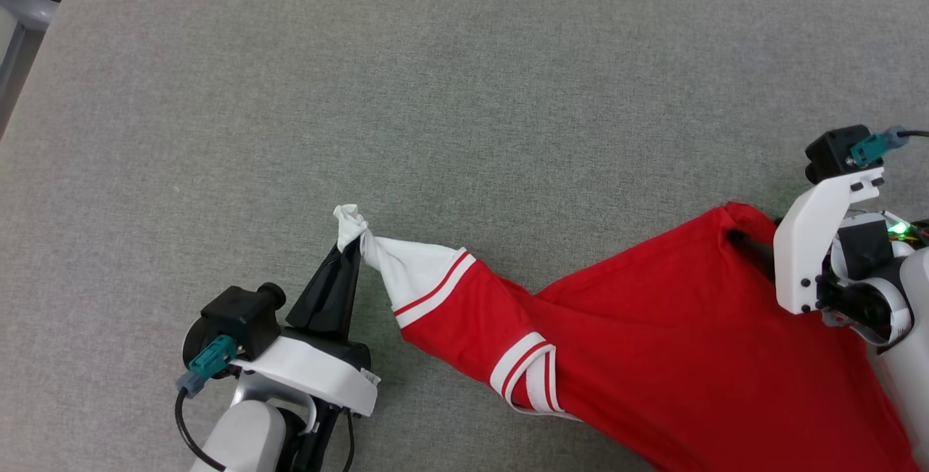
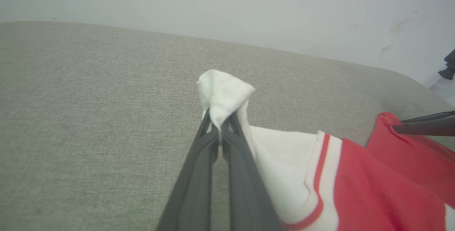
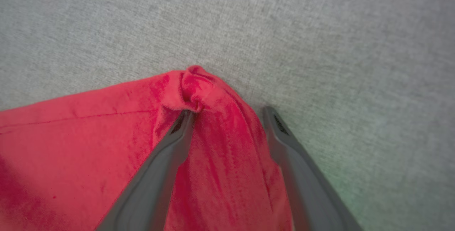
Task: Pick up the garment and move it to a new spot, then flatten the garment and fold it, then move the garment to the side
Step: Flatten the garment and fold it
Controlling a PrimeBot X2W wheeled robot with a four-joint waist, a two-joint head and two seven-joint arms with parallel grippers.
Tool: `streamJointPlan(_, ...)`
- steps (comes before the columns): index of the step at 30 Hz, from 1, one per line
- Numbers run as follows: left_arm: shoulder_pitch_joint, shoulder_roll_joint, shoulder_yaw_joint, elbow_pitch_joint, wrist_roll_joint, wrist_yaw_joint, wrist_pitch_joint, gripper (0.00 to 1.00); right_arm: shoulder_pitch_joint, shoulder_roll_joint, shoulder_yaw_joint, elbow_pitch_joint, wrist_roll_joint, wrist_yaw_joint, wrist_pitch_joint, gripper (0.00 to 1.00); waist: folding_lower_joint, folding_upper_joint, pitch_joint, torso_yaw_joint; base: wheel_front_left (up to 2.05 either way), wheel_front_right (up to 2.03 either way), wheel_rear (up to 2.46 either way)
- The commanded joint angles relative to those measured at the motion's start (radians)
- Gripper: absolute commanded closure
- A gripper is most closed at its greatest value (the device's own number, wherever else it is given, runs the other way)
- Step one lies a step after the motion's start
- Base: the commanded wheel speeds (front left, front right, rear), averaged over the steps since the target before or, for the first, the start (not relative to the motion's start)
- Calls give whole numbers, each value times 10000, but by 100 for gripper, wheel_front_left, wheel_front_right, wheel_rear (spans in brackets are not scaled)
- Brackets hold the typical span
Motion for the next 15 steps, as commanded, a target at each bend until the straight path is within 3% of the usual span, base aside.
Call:
streamJointPlan(1,-110,-26,26,-22,37,-32,-71,100,783,316,620,814,320,16,615,57,0,0,32,-21,0,0,0)
streamJointPlan(2,-87,-26,26,-7,40,-39,-71,100,807,344,733,945,477,17,713,70,0,0,41,-38,0,0,0)
streamJointPlan(3,-70,-25,32,-5,51,-45,-72,100,774,349,817,1017,625,17,763,100,0,0,46,-54,0,0,0)
streamJointPlan(7,-40,55,35,35,88,-53,-73,100,255,156,789,901,889,0,208,100,0,0,-76,-124,0,0,0)
streamJointPlan(9,-36,201,115,-12,116,-60,-73,100,-320,-54,-50,499,1129,-9,-829,100,0,0,-430,-182,0,0,0)
streamJointPlan(15,-482,720,137,-220,207,-69,-74,100,-581,-59,-1019,-299,856,0,-1741,100,0,0,-1056,-422,0,0,0)
